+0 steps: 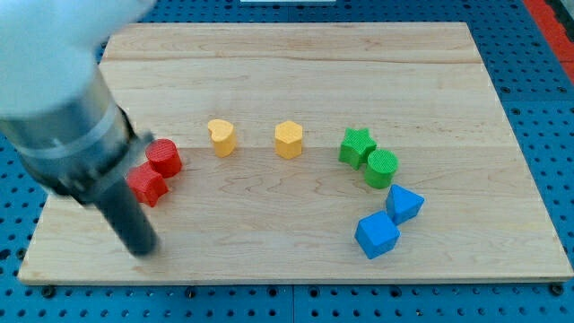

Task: Move yellow hexagon towards center

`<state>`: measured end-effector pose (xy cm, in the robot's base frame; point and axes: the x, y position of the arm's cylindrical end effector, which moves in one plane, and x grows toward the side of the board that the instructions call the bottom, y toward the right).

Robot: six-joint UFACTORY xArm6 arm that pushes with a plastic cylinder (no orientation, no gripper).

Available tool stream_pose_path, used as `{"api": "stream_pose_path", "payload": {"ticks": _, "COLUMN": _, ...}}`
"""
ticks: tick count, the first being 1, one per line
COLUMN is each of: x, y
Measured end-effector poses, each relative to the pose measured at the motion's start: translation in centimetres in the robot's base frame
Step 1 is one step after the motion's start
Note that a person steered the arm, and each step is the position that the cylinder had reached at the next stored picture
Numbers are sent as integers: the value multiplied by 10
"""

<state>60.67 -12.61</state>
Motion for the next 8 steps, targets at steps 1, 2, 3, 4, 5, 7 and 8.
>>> {"api": "stream_pose_path", "payload": {"ticks": 1, "x": 12, "y": 21}}
{"api": "stream_pose_path", "payload": {"ticks": 2, "x": 12, "y": 23}}
{"api": "stream_pose_path", "payload": {"ticks": 3, "x": 12, "y": 40}}
{"api": "stream_pose_path", "payload": {"ticks": 4, "x": 12, "y": 45}}
{"api": "stream_pose_path", "payload": {"ticks": 5, "x": -23, "y": 51}}
{"api": "stream_pose_path", "payload": {"ticks": 7, "x": -111, "y": 52}}
{"api": "stream_pose_path", "payload": {"ticks": 8, "x": -125, "y": 52}}
